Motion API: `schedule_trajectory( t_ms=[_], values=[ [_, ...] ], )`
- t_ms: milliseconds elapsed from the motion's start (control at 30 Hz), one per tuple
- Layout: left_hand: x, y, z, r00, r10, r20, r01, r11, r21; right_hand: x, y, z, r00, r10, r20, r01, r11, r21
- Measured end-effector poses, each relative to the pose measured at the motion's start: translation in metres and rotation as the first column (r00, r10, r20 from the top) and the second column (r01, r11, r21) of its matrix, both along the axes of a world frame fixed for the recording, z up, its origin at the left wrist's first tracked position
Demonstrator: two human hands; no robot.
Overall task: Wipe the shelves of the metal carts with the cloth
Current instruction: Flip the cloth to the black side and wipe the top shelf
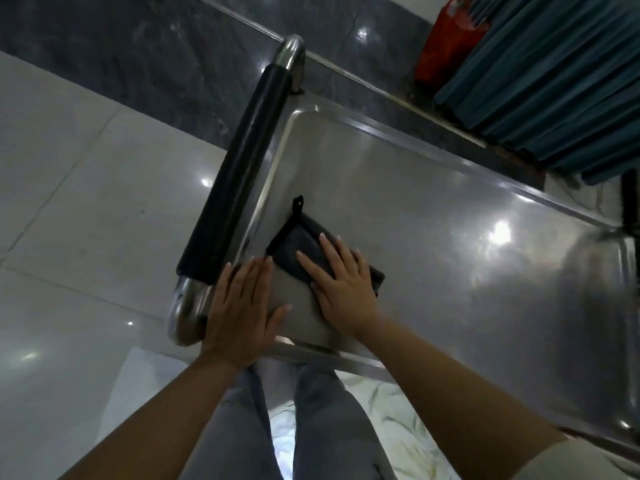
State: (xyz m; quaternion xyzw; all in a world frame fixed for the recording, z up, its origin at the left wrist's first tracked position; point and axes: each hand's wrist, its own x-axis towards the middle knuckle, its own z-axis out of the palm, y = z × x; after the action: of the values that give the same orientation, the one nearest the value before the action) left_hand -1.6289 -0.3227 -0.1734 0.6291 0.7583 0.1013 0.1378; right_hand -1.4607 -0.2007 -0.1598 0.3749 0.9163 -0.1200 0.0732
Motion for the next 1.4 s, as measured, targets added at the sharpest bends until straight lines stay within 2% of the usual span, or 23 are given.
schedule_trajectory(
  t_ms=[100, 167, 233, 367, 467, 500, 533, 567, 633, 700, 767, 800, 867, 967, 1033, 1133, 1267, 1400],
  values=[
    [0.001, 0.001, 0.005, 0.998, -0.044, -0.038, 0.042, 0.998, -0.04, 0.058, -0.028, 0.002, 0.995, -0.097, 0.0, 0.097, 0.995, 0.033],
    [0.003, 0.001, 0.006, 0.994, -0.087, -0.067, 0.083, 0.995, -0.05, 0.1, -0.041, 0.004, 0.967, -0.255, 0.0, 0.255, 0.966, 0.037],
    [0.005, 0.002, 0.008, 0.986, -0.139, -0.097, 0.132, 0.989, -0.072, 0.138, -0.05, 0.008, 0.89, -0.456, 0.001, 0.456, 0.89, 0.022],
    [0.014, 0.007, 0.011, 0.959, -0.273, -0.072, 0.267, 0.96, -0.086, 0.155, -0.042, 0.008, 0.616, -0.786, 0.057, 0.786, 0.618, 0.029],
    [0.021, 0.012, 0.014, 0.949, -0.305, -0.075, 0.298, 0.95, -0.098, 0.111, -0.023, 0.005, 0.288, -0.957, 0.025, 0.958, 0.287, -0.018],
    [0.024, 0.014, 0.016, 0.949, -0.303, -0.087, 0.292, 0.949, -0.118, 0.096, -0.018, 0.004, 0.227, -0.974, 0.027, 0.973, 0.226, -0.042],
    [0.029, 0.017, 0.017, 0.946, -0.305, -0.107, 0.289, 0.947, -0.143, 0.084, -0.015, 0.004, 0.228, -0.973, 0.029, 0.973, 0.227, -0.048],
    [0.034, 0.019, 0.017, 0.942, -0.311, -0.126, 0.289, 0.943, -0.168, 0.075, -0.015, 0.003, 0.285, -0.958, 0.024, 0.958, 0.284, -0.04],
    [0.048, 0.025, 0.017, 0.944, -0.3, -0.139, 0.266, 0.939, -0.216, 0.072, -0.023, 0.003, 0.505, -0.863, -0.005, 0.863, 0.505, 0.009],
    [0.066, 0.033, 0.018, 0.959, -0.252, -0.132, 0.218, 0.95, -0.225, 0.092, -0.033, 0.006, 0.747, -0.664, -0.03, 0.665, 0.744, 0.067],
    [0.086, 0.039, 0.021, 0.964, -0.244, -0.106, 0.22, 0.955, -0.201, 0.128, -0.037, 0.005, 0.906, -0.422, -0.038, 0.424, 0.902, 0.082],
    [0.096, 0.04, 0.022, 0.961, -0.261, -0.087, 0.243, 0.955, -0.171, 0.149, -0.038, 0.005, 0.945, -0.326, -0.037, 0.328, 0.941, 0.087],
    [0.117, 0.043, 0.021, 0.946, -0.318, -0.071, 0.305, 0.941, -0.145, 0.187, -0.04, 0.004, 0.966, -0.257, -0.004, 0.256, 0.963, 0.079],
    [0.154, 0.04, 0.02, 0.93, -0.364, -0.041, 0.35, 0.915, -0.2, 0.234, -0.048, 0.004, 0.938, -0.345, 0.014, 0.344, 0.937, 0.056],
    [0.178, 0.034, 0.022, 0.92, -0.382, -0.091, 0.35, 0.902, -0.252, 0.263, -0.057, 0.006, 0.912, -0.411, 0.005, 0.41, 0.91, 0.065],
    [0.198, 0.027, 0.02, 0.925, -0.336, -0.178, 0.273, 0.912, -0.305, 0.302, -0.069, 0.01, 0.878, -0.479, 0.024, 0.474, 0.874, 0.106],
    [0.212, 0.025, 0.023, 0.955, -0.253, -0.153, 0.197, 0.931, -0.306, 0.341, -0.081, 0.017, 0.872, -0.489, 0.027, 0.485, 0.87, 0.094],
    [0.23, 0.009, 0.031, 0.956, -0.275, -0.098, 0.231, 0.917, -0.325, 0.363, -0.093, 0.025, 0.844, -0.537, 0.002, 0.535, 0.842, 0.067]
  ],
)
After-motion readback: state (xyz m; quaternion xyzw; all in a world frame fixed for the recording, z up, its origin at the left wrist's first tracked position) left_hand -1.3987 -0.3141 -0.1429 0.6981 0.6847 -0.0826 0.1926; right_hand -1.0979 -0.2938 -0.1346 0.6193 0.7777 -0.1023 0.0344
